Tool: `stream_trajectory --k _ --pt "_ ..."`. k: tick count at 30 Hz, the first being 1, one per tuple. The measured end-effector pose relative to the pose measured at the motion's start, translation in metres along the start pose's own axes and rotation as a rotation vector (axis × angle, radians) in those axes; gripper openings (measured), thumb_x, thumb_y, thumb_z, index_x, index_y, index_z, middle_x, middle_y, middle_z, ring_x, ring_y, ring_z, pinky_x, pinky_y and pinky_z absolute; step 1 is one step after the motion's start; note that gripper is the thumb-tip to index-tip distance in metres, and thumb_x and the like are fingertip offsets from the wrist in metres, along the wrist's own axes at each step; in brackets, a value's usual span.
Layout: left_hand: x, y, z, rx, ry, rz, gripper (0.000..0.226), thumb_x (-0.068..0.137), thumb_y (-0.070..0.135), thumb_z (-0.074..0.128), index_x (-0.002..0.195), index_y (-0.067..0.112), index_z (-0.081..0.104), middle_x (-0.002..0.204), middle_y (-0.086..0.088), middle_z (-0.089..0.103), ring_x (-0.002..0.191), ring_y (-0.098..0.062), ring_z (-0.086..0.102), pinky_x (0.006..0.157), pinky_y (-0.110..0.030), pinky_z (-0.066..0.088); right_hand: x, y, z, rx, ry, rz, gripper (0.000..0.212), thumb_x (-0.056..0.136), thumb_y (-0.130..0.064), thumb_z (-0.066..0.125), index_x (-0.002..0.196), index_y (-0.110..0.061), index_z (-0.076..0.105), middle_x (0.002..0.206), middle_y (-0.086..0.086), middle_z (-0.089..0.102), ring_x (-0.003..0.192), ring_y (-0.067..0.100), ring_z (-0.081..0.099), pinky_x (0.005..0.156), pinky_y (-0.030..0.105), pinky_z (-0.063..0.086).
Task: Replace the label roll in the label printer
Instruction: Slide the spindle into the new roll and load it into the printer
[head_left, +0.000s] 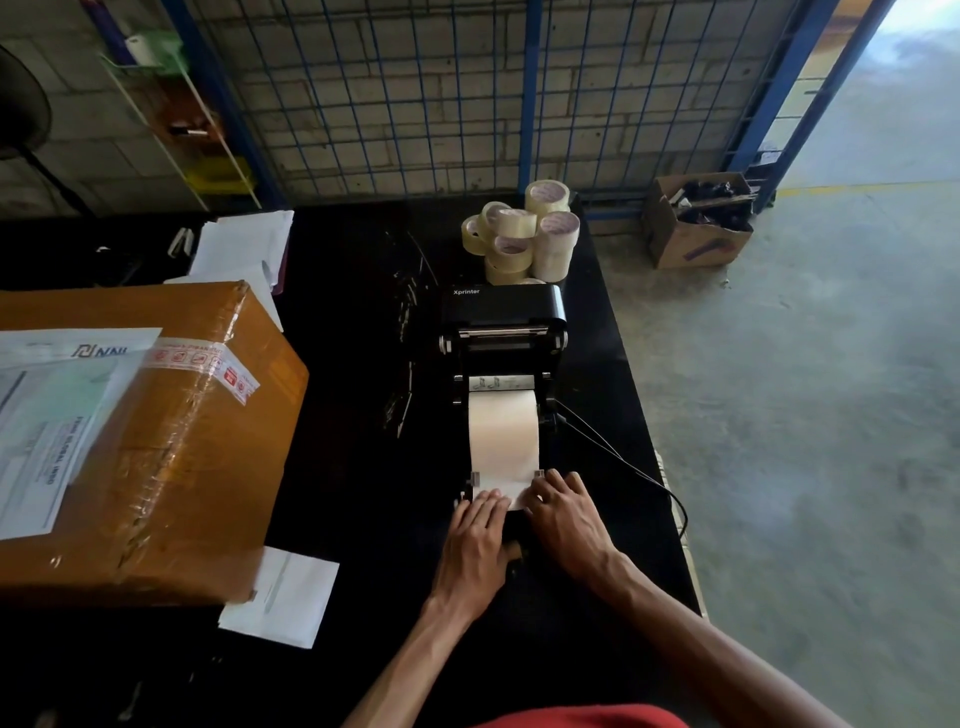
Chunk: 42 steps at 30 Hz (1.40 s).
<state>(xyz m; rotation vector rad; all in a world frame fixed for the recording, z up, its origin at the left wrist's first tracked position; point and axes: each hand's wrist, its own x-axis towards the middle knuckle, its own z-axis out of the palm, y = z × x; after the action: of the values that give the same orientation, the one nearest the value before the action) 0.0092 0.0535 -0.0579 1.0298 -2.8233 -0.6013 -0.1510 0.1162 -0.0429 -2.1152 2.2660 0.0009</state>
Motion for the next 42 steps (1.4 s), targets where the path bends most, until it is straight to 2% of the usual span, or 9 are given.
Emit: stream_trajectory --k 7,14,19,22,25,30,34,39,42 --pt "0.005 0.002 -0.013 -0.001 0.066 -0.029 0.047 0.083 0.007 0.057 0.128 0.019 0.057 0.13 0.005 0.064 0.123 -0.01 0.054 0.11 -0.033 0.034 -0.003 0.003 0.005 -0.07 0.121 -0.086 0.029 0.082 -0.035 0.061 0.099 -0.012 0.071 0.1 0.006 0.068 0.093 0.024 0.064 0.077 0.035 0.05" --pt "-0.01 0.009 -0.013 -0.049 0.132 -0.021 0.035 0.086 0.019 0.058 0.121 0.022 0.063 0.121 0.01 0.066 0.115 -0.008 0.056 0.107 -0.029 0.035 -0.025 -0.008 0.007 -0.005 0.238 -0.04 0.019 0.087 -0.029 0.054 0.091 -0.017 0.068 0.09 0.001 0.064 0.084 0.023 0.062 0.073 0.035 0.045" --pt "-0.039 0.017 -0.009 -0.42 0.38 -0.504 0.031 0.086 0.026 0.069 0.113 0.013 0.06 0.095 0.001 0.059 0.092 -0.016 0.059 0.079 -0.028 0.046 -0.053 -0.019 0.017 0.021 0.257 -0.019 0.009 0.089 -0.025 0.062 0.092 -0.02 0.068 0.094 -0.001 0.066 0.09 0.022 0.063 0.077 0.035 0.04" --pt "-0.038 0.017 -0.006 -0.719 0.158 -0.793 0.024 0.092 0.035 0.063 0.093 0.011 0.067 0.077 -0.002 0.067 0.069 -0.019 0.067 0.064 -0.027 0.052 -0.063 -0.021 0.017 0.025 0.249 -0.04 0.01 0.089 -0.026 0.06 0.094 -0.02 0.067 0.095 -0.002 0.066 0.09 0.021 0.062 0.078 0.034 0.042" --pt "-0.038 0.011 0.001 -0.845 0.068 -0.797 0.028 0.093 0.024 0.063 0.068 0.01 0.063 0.059 -0.002 0.066 0.046 -0.01 0.061 0.045 -0.017 0.046 -0.072 -0.023 0.014 0.06 0.253 -0.051 0.012 0.092 -0.03 0.058 0.096 -0.021 0.064 0.098 -0.002 0.064 0.091 0.021 0.059 0.078 0.036 0.038" --pt "-0.048 0.004 0.004 -0.816 0.03 -0.726 0.039 0.093 0.032 0.062 0.06 0.014 0.053 0.049 0.002 0.058 0.04 -0.008 0.057 0.043 -0.016 0.044 -0.085 -0.022 0.009 0.515 0.102 0.474 0.03 0.094 -0.054 0.053 0.097 -0.026 0.063 0.095 -0.011 0.062 0.088 0.009 0.056 0.08 0.033 0.047" --pt "-0.053 0.002 0.007 -0.764 0.041 -0.683 0.041 0.092 0.037 0.063 0.062 0.01 0.057 0.046 0.001 0.056 0.037 -0.009 0.055 0.044 -0.02 0.043 -0.075 -0.02 0.009 1.028 -0.182 0.634 0.027 0.091 -0.041 0.067 0.073 -0.021 0.073 0.063 -0.01 0.066 0.056 -0.005 0.056 0.066 0.028 0.049" --pt "-0.057 -0.005 0.01 -0.633 0.007 -0.627 0.047 0.092 0.041 0.061 0.054 0.016 0.051 0.051 0.0 0.061 0.048 -0.022 0.063 0.055 -0.036 0.052 -0.08 -0.019 0.021 0.972 -0.264 0.609 0.041 0.094 -0.041 0.064 0.056 -0.025 0.065 0.041 -0.009 0.051 0.04 0.0 0.045 0.05 0.023 0.033" --pt "-0.06 -0.014 0.002 -0.34 -0.016 -0.622 0.057 0.094 0.053 0.05 0.059 0.009 0.059 0.063 -0.01 0.07 0.067 -0.03 0.069 0.062 -0.039 0.05 -0.081 -0.006 0.015 0.791 -0.243 0.628 0.044 0.093 -0.046 0.062 0.062 -0.016 0.066 0.051 -0.001 0.058 0.047 0.008 0.051 0.052 0.032 0.039"
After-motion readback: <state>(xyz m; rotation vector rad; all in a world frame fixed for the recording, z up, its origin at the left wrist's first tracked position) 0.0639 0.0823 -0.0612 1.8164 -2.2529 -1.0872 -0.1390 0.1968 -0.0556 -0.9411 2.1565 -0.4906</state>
